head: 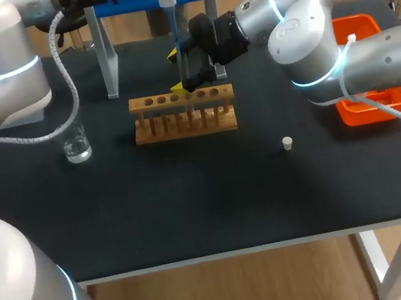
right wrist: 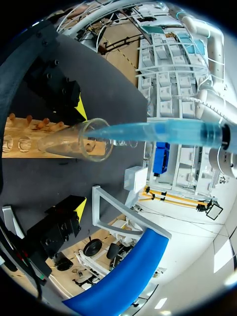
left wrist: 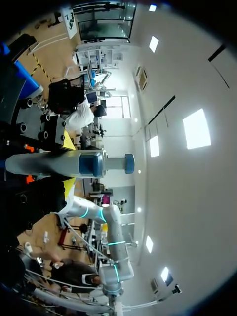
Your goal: Invert the test tube, pick up the pipette, mount the tip to pipette, aspirate from beaker and dispense into the tube, eject the tip, return the pipette, and cap with the stopper.
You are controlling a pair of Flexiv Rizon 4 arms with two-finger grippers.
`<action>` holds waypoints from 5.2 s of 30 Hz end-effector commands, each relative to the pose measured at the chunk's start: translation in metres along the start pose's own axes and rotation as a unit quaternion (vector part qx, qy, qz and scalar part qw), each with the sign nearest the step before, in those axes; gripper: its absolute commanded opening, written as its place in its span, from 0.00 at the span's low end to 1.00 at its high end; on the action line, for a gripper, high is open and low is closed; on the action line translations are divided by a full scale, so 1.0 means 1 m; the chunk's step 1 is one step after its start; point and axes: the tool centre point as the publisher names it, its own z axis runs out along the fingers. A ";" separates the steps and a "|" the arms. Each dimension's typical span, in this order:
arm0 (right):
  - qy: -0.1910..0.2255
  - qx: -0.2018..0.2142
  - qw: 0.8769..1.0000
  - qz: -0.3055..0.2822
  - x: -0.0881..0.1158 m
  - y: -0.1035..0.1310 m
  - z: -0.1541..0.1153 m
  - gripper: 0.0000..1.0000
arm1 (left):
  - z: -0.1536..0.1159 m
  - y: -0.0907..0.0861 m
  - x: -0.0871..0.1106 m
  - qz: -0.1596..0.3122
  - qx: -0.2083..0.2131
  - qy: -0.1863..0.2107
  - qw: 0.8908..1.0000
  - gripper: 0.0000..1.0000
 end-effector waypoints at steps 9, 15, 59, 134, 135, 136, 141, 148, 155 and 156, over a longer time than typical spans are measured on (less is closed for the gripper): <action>0.002 0.000 1.000 0.000 -0.001 0.000 0.000 1.00 | 0.007 0.004 -0.005 0.006 -0.007 0.008 1.000 0.00; 0.002 0.000 1.000 0.000 -0.001 0.000 0.000 1.00 | 0.008 0.008 -0.005 0.002 -0.010 0.009 1.000 0.00; 0.002 0.000 1.000 0.000 -0.001 0.000 0.000 1.00 | 0.015 0.025 -0.005 -0.003 -0.012 0.010 1.000 0.00; 0.003 0.002 1.000 0.009 0.006 -0.004 -0.007 1.00 | 0.020 0.040 0.019 0.031 -0.023 0.008 0.999 0.00; 0.003 0.002 1.000 0.009 0.006 -0.004 -0.007 1.00 | 0.020 0.040 0.020 0.032 -0.022 0.008 0.999 0.00; 0.003 0.003 1.000 0.009 0.006 -0.004 -0.007 1.00 | 0.020 0.040 0.021 0.035 -0.020 0.007 0.999 0.00; 0.004 0.003 1.000 0.009 0.006 -0.004 -0.006 1.00 | 0.020 0.043 0.024 0.037 -0.018 0.005 0.999 0.00; 0.004 0.003 1.000 0.009 0.006 -0.003 -0.006 1.00 | 0.019 0.045 0.025 0.033 -0.016 0.003 0.999 0.00; 0.003 0.002 1.000 0.009 0.006 -0.003 -0.006 1.00 | 0.019 0.047 0.025 0.035 -0.014 0.002 0.999 0.00; 0.003 0.002 1.000 0.009 0.006 -0.003 -0.006 1.00 | 0.019 0.047 0.025 0.036 -0.014 0.002 0.999 0.00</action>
